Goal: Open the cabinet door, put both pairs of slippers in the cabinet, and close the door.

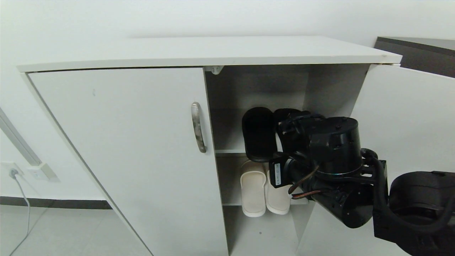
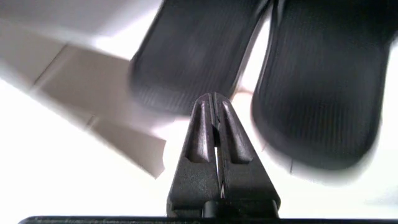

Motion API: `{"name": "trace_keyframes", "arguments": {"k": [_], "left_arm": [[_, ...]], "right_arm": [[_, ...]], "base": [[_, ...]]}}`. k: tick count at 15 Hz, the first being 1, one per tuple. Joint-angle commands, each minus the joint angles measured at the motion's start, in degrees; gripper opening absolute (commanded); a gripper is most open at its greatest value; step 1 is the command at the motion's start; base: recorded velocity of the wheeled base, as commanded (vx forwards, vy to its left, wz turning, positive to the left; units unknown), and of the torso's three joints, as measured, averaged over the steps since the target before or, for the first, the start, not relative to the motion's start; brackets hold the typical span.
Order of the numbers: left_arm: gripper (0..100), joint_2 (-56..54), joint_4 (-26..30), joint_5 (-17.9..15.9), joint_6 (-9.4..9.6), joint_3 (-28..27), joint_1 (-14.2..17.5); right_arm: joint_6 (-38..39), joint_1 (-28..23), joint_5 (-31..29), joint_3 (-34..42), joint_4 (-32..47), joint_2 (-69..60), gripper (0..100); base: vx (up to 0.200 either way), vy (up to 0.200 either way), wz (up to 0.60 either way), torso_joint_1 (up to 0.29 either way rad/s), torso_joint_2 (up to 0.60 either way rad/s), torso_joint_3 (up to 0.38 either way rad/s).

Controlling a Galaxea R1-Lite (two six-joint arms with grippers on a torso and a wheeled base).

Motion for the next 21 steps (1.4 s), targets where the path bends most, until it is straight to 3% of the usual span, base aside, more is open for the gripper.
{"name": "trace_keyframes", "arguments": {"k": [1, 14, 21], "left_arm": [[0, 0.07, -0.06, 0.03, -0.01, 0.01, 0.04], [0, 0.07, -0.06, 0.03, -0.10, 0.01, 0.04], [0, 0.07, -0.06, 0.03, -0.28, 0.01, 0.04]], "right_arm": [[0.04, -0.04, 0.02, -0.01, -0.03, 0.17, 0], [-0.14, -0.04, -0.24, 1.48, -2.05, 0.70, 0], [-4.45, -0.31, 0.02, 5.79, -8.20, 1.05, 0]], "base": [[-0.200, 0.000, 0.00, 0.002, 0.00, 0.007], [-0.200, 0.000, 0.00, 0.000, 0.00, 0.001], [0.000, 0.000, 0.00, 0.000, 0.00, 0.000]]}}
